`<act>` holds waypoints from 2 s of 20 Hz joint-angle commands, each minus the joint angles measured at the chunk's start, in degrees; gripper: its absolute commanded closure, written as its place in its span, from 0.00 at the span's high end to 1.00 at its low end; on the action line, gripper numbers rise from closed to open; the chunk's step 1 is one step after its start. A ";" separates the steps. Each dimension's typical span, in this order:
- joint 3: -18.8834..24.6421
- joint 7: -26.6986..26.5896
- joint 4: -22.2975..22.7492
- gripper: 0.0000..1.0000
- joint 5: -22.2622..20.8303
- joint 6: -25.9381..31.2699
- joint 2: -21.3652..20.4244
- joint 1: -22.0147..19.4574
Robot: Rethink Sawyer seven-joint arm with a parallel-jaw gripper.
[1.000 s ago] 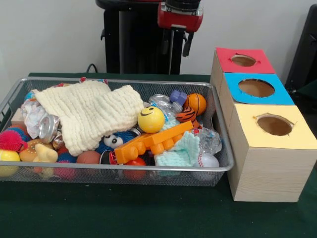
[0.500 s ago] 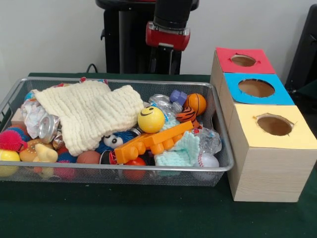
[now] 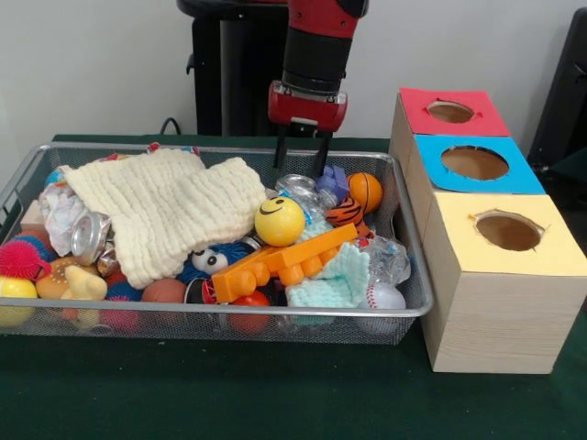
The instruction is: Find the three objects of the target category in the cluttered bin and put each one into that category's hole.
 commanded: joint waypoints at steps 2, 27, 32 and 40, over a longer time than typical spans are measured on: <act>7.00 18.68 -4.84 1.00 3.04 -9.64 6.67 -3.47; 15.11 22.42 0.72 1.00 -4.10 -4.08 -0.90 -12.99; 10.58 15.22 0.84 1.00 -2.79 9.76 -5.02 -10.76; 8.69 15.38 2.96 1.00 -6.17 13.36 -10.62 -11.53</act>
